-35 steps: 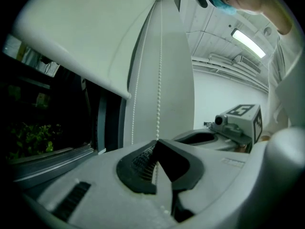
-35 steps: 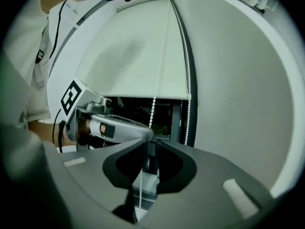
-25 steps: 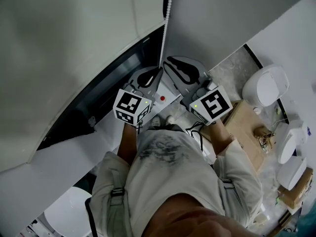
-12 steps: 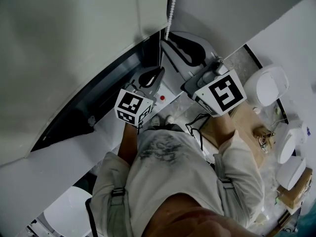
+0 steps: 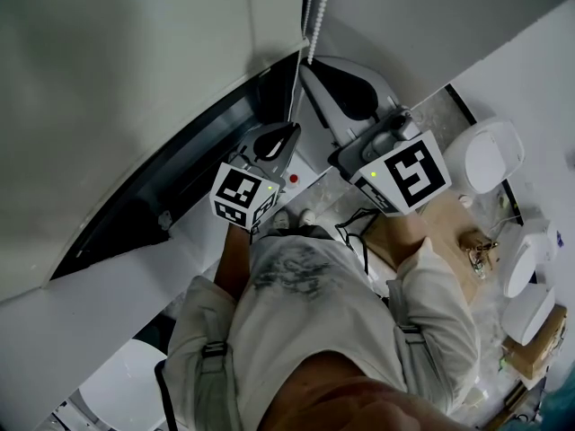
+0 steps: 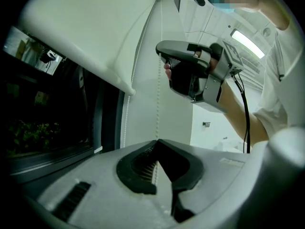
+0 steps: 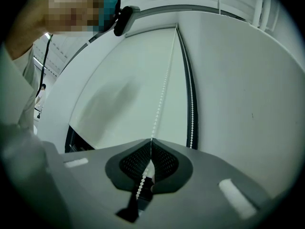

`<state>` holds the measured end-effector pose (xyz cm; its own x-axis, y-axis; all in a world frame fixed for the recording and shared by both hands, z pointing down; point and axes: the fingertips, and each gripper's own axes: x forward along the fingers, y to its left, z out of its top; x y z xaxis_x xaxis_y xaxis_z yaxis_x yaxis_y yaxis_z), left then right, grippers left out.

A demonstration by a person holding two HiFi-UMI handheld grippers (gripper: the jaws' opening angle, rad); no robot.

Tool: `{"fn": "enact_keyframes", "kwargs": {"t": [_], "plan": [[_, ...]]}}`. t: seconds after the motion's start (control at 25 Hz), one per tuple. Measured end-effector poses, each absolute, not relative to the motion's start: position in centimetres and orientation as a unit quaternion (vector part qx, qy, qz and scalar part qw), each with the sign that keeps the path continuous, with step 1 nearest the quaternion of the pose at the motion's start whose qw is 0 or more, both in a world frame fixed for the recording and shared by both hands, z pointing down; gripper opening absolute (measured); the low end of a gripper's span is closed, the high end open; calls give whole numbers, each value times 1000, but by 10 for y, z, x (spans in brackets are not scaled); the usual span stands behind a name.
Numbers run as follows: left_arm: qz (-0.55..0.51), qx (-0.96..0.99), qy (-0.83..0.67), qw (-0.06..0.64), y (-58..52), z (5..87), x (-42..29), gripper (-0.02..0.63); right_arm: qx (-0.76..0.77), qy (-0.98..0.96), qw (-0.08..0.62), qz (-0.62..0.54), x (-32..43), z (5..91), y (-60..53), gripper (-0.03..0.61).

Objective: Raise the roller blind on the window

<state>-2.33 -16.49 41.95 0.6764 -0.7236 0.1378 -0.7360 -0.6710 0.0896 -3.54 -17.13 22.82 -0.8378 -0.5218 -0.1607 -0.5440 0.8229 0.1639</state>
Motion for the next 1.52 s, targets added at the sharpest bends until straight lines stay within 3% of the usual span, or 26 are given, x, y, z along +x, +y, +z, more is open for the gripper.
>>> {"fn": "enact_keyframes", "kwargs": {"t": [1.52], "plan": [[115,899,-396,151,-157,536,-22,11,-301,951,-15,67,-35,339,-173,11]]}}
